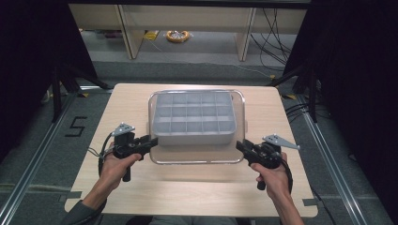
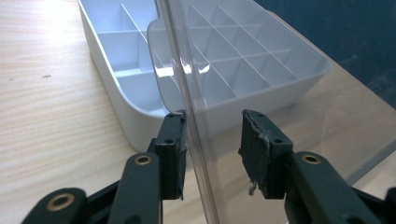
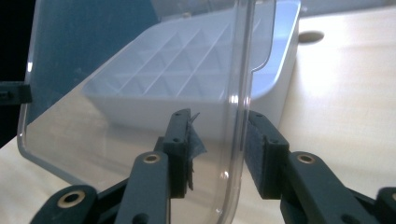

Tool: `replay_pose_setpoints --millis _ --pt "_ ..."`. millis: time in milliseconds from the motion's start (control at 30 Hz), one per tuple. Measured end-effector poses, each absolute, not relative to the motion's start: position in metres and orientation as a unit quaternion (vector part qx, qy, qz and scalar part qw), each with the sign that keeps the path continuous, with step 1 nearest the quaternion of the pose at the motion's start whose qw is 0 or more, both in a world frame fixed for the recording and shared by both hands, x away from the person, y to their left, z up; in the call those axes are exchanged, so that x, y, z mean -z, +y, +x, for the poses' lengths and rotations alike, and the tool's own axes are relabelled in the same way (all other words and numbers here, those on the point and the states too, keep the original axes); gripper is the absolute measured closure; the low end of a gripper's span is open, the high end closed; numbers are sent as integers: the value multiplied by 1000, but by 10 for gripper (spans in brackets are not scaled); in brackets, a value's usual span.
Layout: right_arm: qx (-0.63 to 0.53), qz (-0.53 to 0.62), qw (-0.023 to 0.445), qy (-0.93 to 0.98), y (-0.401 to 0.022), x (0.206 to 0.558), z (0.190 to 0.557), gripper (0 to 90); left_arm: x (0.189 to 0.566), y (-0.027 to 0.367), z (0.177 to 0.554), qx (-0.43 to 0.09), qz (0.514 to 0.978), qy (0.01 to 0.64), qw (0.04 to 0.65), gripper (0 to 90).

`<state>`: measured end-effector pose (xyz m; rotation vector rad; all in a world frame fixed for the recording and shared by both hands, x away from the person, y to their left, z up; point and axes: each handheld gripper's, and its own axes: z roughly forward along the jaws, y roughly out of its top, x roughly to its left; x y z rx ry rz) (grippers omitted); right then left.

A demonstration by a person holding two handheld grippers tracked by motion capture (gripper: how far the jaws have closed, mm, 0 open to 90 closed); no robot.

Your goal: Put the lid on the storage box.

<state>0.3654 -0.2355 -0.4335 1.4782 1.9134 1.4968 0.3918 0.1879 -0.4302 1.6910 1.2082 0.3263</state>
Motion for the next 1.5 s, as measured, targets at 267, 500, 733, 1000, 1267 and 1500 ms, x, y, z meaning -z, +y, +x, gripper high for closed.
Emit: replay_pose_setpoints --millis 267,500,733,1000,1267,1500 --pt "-519 521 164 658 -230 417 399 646 423 188 424 -128 685 518 497 611" --pt "-514 535 162 651 -225 412 424 643 415 189 447 -128 675 533 494 615" --pt "-510 540 164 649 -219 406 447 641 407 191 467 -134 670 543 487 613" --pt "-511 551 167 639 -217 407 468 634 404 187 489 -136 666 560 474 600" --pt "-506 563 153 635 -214 417 474 629 411 188 497 -130 667 569 464 591" --pt "-501 574 143 632 -212 427 476 620 419 187 501 -117 662 580 460 587"
